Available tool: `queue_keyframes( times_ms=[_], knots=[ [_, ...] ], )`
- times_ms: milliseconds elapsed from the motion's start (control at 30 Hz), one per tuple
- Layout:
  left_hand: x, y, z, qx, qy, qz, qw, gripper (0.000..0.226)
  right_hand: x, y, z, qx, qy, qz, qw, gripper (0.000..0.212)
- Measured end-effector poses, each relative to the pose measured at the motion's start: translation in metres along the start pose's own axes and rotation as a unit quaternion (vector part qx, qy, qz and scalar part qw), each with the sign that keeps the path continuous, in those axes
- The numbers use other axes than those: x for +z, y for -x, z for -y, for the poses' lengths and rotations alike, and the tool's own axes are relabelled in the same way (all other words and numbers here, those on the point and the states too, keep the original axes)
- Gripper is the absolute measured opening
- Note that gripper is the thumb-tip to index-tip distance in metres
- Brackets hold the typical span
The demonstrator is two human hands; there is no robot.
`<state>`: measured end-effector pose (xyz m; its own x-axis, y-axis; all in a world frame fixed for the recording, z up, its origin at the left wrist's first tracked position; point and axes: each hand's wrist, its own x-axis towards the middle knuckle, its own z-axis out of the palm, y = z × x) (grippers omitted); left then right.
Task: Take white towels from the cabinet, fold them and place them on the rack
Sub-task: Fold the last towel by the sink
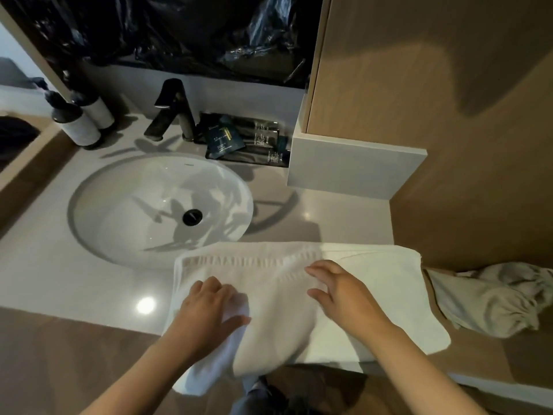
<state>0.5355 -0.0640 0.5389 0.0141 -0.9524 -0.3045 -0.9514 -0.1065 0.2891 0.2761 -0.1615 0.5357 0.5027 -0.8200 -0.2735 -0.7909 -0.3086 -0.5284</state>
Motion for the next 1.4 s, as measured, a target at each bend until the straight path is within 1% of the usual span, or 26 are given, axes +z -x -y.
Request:
queue_keyframes(
  times_ms=[100,167,233,267,300,333,367,400,433,467,533,567,600,700,733,800,867,933,967,1067,1167,1233,1300,1333,1400],
  knots=[
    [-0.006,-0.001,0.007,-0.026,-0.056,0.012,0.998,0.053,0.002,-0.005,0.004,-0.008,0.042,0.024,0.999,0.049],
    [-0.011,-0.003,0.011,-0.043,-0.083,0.048,0.994,0.051,0.003,-0.007,0.004,-0.015,0.054,0.021,0.998,0.049],
    [-0.018,-0.006,0.014,-0.042,-0.078,0.086,0.992,0.034,0.003,-0.009,0.005,-0.020,0.070,0.023,0.997,0.050],
    [-0.023,-0.009,0.016,-0.034,-0.057,0.101,0.993,0.026,0.003,-0.010,0.005,-0.021,0.074,0.022,0.997,0.049],
    [-0.028,-0.013,0.019,-0.029,-0.030,0.114,0.993,0.023,0.003,-0.011,0.005,-0.019,0.077,0.021,0.997,0.047],
    [-0.035,-0.018,0.022,-0.023,-0.002,0.112,0.993,0.022,0.002,-0.012,0.005,-0.019,0.075,0.016,0.997,0.043],
    [-0.044,-0.025,0.026,-0.019,0.013,0.090,0.996,0.020,0.001,-0.013,0.006,-0.015,0.071,0.008,0.997,0.037],
    [-0.053,-0.032,0.029,-0.010,0.019,0.051,0.998,0.018,0.000,-0.013,0.006,-0.016,0.062,-0.013,0.998,0.027],
    [-0.061,-0.040,0.032,-0.006,0.025,0.012,1.000,0.020,-0.002,-0.013,0.007,-0.017,0.052,-0.036,0.998,0.017],
    [-0.065,-0.048,0.033,-0.004,0.033,-0.012,0.999,0.025,-0.004,-0.013,0.006,-0.021,0.032,-0.067,0.997,0.012],
    [-0.066,-0.060,0.032,-0.011,0.010,-0.010,1.000,0.028,-0.009,-0.015,0.004,-0.023,-0.015,-0.120,0.992,0.020],
    [-0.063,-0.065,0.031,-0.021,-0.013,0.000,1.000,0.029,-0.010,-0.016,0.003,-0.022,-0.021,-0.121,0.992,0.018],
    [-0.058,-0.068,0.031,-0.030,-0.027,0.003,0.999,0.029,-0.009,-0.018,0.001,-0.022,-0.016,-0.103,0.994,0.016],
    [-0.047,-0.072,0.034,-0.033,-0.033,0.000,0.999,0.024,-0.002,-0.024,-0.002,0.034,0.063,-0.005,0.997,0.044],
    [-0.046,-0.072,0.035,-0.028,-0.034,0.002,0.999,0.021,0.000,-0.027,-0.002,0.046,0.076,0.002,0.996,0.047],
    [-0.048,-0.073,0.037,-0.021,-0.050,0.007,0.999,0.020,-0.001,-0.034,0.002,0.063,0.078,-0.002,0.995,0.042],
    [-0.051,-0.074,0.039,-0.017,-0.061,0.011,0.998,0.022,-0.004,-0.042,0.003,0.070,0.087,-0.004,0.994,0.028],
    [-0.052,-0.074,0.041,-0.008,-0.038,0.011,0.999,0.022,-0.010,-0.047,0.004,0.063,0.100,-0.012,0.993,0.013],
    [-0.053,-0.074,0.042,-0.008,-0.021,0.013,1.000,0.021,-0.013,-0.049,0.005,0.061,0.096,-0.027,0.993,0.009],
    [-0.053,-0.072,0.047,-0.022,0.023,-0.006,0.999,0.020,-0.017,-0.052,0.006,0.077,0.059,-0.091,0.991,0.006],
    [-0.054,-0.071,0.048,-0.027,0.039,-0.019,0.999,0.016,-0.009,-0.056,0.009,0.118,0.064,-0.081,0.988,0.011],
    [-0.054,-0.071,0.052,-0.023,0.078,-0.036,0.996,0.014,-0.003,-0.060,0.015,0.122,0.067,-0.077,0.987,0.022],
    [-0.054,-0.068,0.056,-0.015,0.110,-0.051,0.993,0.020,0.001,-0.062,0.024,0.071,0.059,-0.074,0.993,0.035],
    [-0.054,-0.067,0.057,-0.007,0.118,-0.058,0.991,0.018,0.004,-0.063,0.031,0.035,0.042,-0.063,0.997,0.039],
    [-0.052,-0.061,0.059,-0.005,0.148,-0.081,0.986,0.015,0.009,-0.064,0.050,-0.016,-0.005,-0.020,1.000,0.044]
  ],
)
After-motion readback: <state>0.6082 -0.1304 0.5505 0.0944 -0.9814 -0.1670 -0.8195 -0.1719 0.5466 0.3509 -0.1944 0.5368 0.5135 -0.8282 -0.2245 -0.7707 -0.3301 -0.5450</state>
